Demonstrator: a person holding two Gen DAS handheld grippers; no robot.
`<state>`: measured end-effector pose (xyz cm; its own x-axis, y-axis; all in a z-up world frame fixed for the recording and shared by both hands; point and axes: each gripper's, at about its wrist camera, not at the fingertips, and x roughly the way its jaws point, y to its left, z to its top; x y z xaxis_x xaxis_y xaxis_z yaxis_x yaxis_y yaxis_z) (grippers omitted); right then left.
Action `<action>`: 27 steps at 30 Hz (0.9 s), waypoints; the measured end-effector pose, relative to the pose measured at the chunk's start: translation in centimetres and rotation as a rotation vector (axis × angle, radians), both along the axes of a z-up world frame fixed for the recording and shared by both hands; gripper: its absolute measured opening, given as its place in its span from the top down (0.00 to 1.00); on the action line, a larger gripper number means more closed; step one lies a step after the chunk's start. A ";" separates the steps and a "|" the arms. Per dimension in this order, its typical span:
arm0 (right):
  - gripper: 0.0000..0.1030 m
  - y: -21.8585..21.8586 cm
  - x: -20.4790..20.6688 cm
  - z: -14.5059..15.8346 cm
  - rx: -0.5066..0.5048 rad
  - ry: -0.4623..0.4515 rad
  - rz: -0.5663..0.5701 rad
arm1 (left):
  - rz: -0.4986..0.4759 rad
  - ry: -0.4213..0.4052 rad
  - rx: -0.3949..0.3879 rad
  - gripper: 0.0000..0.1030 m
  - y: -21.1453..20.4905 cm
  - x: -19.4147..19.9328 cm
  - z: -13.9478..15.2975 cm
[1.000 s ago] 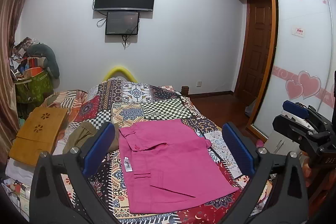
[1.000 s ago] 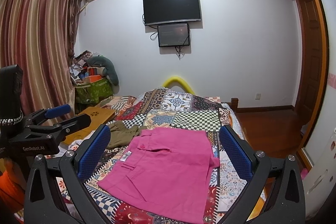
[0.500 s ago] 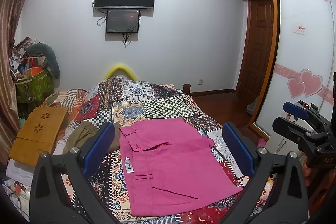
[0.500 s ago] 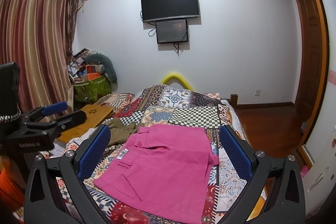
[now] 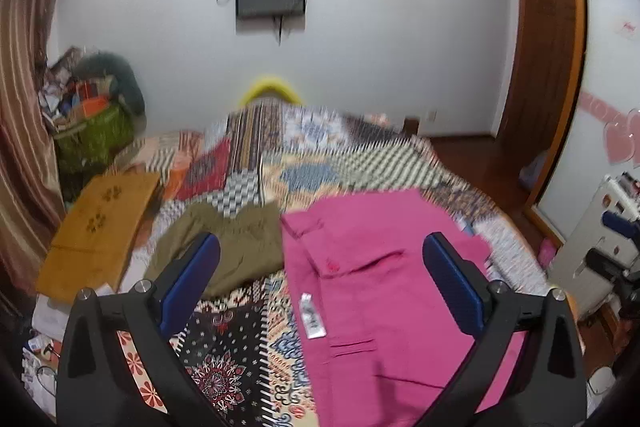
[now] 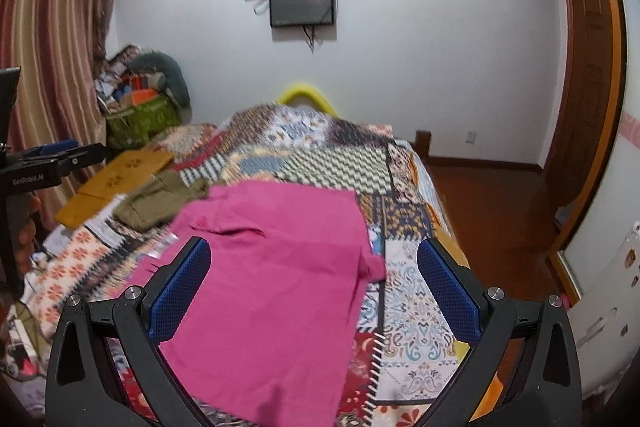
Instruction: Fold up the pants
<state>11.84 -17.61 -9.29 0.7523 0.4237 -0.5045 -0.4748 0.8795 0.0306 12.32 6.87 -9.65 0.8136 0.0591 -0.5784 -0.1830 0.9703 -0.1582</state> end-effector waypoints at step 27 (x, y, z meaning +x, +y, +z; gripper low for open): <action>0.23 2.3 9.4 -10.9 -0.127 0.260 0.009 | -0.124 0.363 0.112 0.25 3.0 9.9 -12.7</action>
<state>21.24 -15.31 -20.23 0.5874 0.3506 -0.7294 -0.4733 0.8799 0.0419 22.22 9.84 -22.40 0.5627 0.0530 -0.8250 -0.0883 0.9961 0.0037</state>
